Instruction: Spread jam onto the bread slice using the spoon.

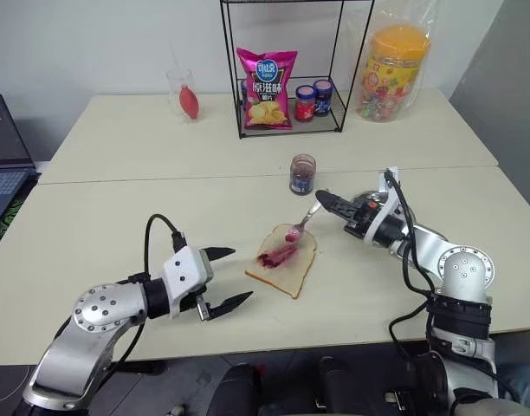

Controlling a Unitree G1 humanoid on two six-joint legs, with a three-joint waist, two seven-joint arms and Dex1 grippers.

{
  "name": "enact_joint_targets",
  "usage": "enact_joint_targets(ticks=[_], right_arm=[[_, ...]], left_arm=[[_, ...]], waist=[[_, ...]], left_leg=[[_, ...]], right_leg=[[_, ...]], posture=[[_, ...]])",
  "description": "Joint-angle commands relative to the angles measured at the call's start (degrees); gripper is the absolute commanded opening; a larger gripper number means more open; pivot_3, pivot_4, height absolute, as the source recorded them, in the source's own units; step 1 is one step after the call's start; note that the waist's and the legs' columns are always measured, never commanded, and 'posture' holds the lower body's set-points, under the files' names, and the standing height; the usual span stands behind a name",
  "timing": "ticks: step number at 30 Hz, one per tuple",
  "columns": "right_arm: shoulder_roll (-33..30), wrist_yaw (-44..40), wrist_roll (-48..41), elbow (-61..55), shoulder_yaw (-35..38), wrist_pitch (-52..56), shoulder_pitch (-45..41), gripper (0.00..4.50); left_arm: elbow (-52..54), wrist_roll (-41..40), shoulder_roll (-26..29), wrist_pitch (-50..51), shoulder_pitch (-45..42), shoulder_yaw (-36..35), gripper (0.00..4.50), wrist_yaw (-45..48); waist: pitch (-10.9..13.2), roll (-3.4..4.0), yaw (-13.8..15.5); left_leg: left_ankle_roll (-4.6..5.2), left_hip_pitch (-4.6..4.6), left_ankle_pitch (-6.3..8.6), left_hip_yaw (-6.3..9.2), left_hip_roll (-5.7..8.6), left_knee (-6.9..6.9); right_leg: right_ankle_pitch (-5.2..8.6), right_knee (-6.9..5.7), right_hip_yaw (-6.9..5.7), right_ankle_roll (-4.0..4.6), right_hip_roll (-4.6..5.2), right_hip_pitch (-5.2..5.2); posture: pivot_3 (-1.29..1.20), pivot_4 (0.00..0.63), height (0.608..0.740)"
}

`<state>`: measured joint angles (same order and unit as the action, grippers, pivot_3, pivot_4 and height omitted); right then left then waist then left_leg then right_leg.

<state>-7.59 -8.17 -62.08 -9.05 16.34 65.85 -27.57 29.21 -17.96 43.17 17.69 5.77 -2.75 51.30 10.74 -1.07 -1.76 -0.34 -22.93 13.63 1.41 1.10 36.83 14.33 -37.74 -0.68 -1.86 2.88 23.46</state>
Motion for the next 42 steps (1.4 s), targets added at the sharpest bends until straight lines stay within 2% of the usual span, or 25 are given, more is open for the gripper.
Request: enact_joint_targets(ticks=[1, 8, 18, 26, 32, 37, 40, 42], right_arm=[[1.45, -0.02, 1.13, -2.45, -3.61, -1.44, 0.77, 0.07], [2.65, -3.05, 6.2, 3.03, -8.07, -5.72, 0.69, 0.07], [-3.16, -7.78, 9.82, 6.05, -7.53, -6.13, 3.23, 0.07], [-7.22, -6.39, 7.64, 6.53, 0.62, -7.08, 3.66, 0.07], [-8.32, -5.76, 5.07, 4.91, 4.03, -6.32, 2.3, 0.07], [-8.75, -3.32, 2.32, 1.8, 7.2, -6.99, 0.75, 0.07], [-10.38, -2.24, 1.41, 1.3, 10.7, -8.95, 0.27, 0.07], [-11.8, -1.83, 1.11, 0.53, 12.91, -10.35, 0.35, 0.07]], left_arm=[[2.31, -1.58, 1.18, -0.42, 1.05, -2.18, 4.5, 0.94], [1.8, -1.15, 1.41, -1.21, 2.56, -2.92, 4.5, 1.81], [2.15, -0.83, 1.0, -1.04, 1.8, -2.12, 4.5, 1.33], [2.15, -1.74, 0.06, 0.37, -0.83, -1.17, 4.5, 0.68], [3.0, -3.31, -0.15, 1.74, -1.37, -1.37, 4.5, 0.28], [5.03, -6.79, 0.97, 5.84, -7.06, -1.22, 4.5, 1.03], [6.33, -8.65, 0.54, 10.31, -14.87, 1.05, 4.5, -0.15], [6.04, -6.85, 0.48, 12.03, -20.59, 3.9, 4.5, -0.97]], waist=[[0.0, 0.01, 0.06], [0.0, 0.0, 0.08], [0.0, 0.0, 0.18], [0.0, 0.0, 0.43], [0.0, 0.0, 0.34], [0.02, -0.02, 0.44], [0.02, -0.02, 0.36], [0.04, -0.06, 0.68]], left_leg=[[0.0, 0.0, 0.0, 0.0, 0.0, 0.02], [0.0, 0.0, 0.0, 0.0, 0.01, 0.05], [0.0, 0.0, 0.0, -0.01, 0.02, 0.03], [0.01, 0.01, 0.0, 0.0, 0.04, 0.11], [0.01, 0.01, 0.0, 0.0, 0.04, 0.06], [0.01, -0.02, 0.0, 0.0, 0.04, 0.11], [0.01, -0.02, 0.0, -0.01, 0.06, 0.09], [0.01, -0.04, 0.0, 0.02, 0.06, 0.1]], right_leg=[[0.0, 0.01, 0.0, 0.0, 0.0, 0.0], [0.0, 0.02, 0.0, 0.0, 0.02, 0.0], [-0.01, 0.05, 0.0, 0.0, 0.02, 0.0], [-0.02, 0.06, 0.0, -0.03, 0.03, -0.09], [-0.02, 0.08, 0.0, -0.04, 0.01, -0.08], [-0.02, 0.06, 0.0, -0.05, 0.01, -0.07], [-0.03, 0.08, 0.01, -0.08, -0.01, -0.09], [-0.04, 0.08, -0.02, -0.08, -0.07, -0.08]], posture=[[0.0, 0.15, 0.74], [0.0, 0.15, 0.74], [0.0, 0.15, 0.74], [0.0, 0.15, 0.74], [0.0, 0.15, 0.74], [0.0, 0.15, 0.74], [0.0, 0.15, 0.74], [0.0, 0.15, 0.74]])
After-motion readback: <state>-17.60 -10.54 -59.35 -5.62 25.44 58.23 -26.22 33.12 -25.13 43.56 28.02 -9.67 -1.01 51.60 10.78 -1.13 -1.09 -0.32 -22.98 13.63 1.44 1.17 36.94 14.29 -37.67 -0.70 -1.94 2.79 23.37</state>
